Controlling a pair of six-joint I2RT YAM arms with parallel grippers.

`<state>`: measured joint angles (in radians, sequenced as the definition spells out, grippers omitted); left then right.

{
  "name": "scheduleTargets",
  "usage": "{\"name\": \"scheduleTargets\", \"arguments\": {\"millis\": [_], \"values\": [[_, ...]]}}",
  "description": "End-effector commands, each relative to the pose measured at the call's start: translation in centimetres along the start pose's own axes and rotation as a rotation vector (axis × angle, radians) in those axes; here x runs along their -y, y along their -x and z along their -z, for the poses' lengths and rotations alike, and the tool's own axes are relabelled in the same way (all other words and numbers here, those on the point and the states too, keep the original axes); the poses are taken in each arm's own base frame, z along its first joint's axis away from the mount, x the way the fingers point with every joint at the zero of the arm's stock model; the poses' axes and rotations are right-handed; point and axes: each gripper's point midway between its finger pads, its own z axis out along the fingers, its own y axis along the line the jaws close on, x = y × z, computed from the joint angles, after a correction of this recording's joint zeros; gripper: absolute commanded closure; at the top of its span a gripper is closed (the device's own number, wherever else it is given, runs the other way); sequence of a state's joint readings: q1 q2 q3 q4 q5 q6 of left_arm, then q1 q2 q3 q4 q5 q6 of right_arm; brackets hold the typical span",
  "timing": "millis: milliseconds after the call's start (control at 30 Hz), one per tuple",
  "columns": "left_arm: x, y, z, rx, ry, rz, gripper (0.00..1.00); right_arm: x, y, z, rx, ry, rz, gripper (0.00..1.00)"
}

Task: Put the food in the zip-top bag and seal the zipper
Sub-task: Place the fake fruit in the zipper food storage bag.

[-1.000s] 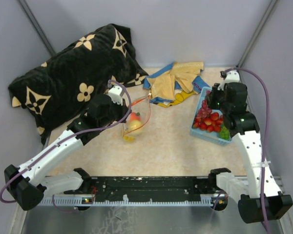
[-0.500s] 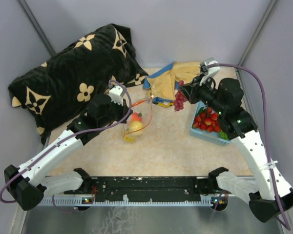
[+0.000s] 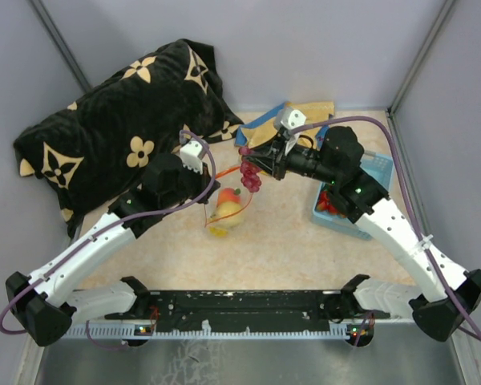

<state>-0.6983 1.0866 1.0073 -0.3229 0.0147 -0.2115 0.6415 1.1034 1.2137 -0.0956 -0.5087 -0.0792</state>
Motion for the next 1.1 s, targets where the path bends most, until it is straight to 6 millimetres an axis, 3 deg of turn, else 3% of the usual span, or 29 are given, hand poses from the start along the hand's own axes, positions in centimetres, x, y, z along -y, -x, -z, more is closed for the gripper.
{"name": "scheduleTargets", "arguments": {"millis": [0, 333, 667, 1067], "values": [[1.1, 2.0, 0.5, 0.041, -0.045, 0.013, 1.0, -2.4, 4.9, -1.1, 0.175, 0.144, 0.151, 1.0], [1.7, 2.2, 0.8, 0.039, -0.072, 0.038, 1.0, -3.5, 0.3, -4.0, 0.148, 0.236, 0.114, 1.0], [1.9, 1.9, 1.1, -0.006, -0.059, 0.104, 1.0, -2.6, -6.2, -4.5, 0.058, 0.179, 0.115, 1.0], [2.5, 1.2, 1.8, -0.098, -0.068, 0.16, 1.0, 0.0, -9.1, -4.6, 0.058, 0.033, 0.211, 1.0]]}}
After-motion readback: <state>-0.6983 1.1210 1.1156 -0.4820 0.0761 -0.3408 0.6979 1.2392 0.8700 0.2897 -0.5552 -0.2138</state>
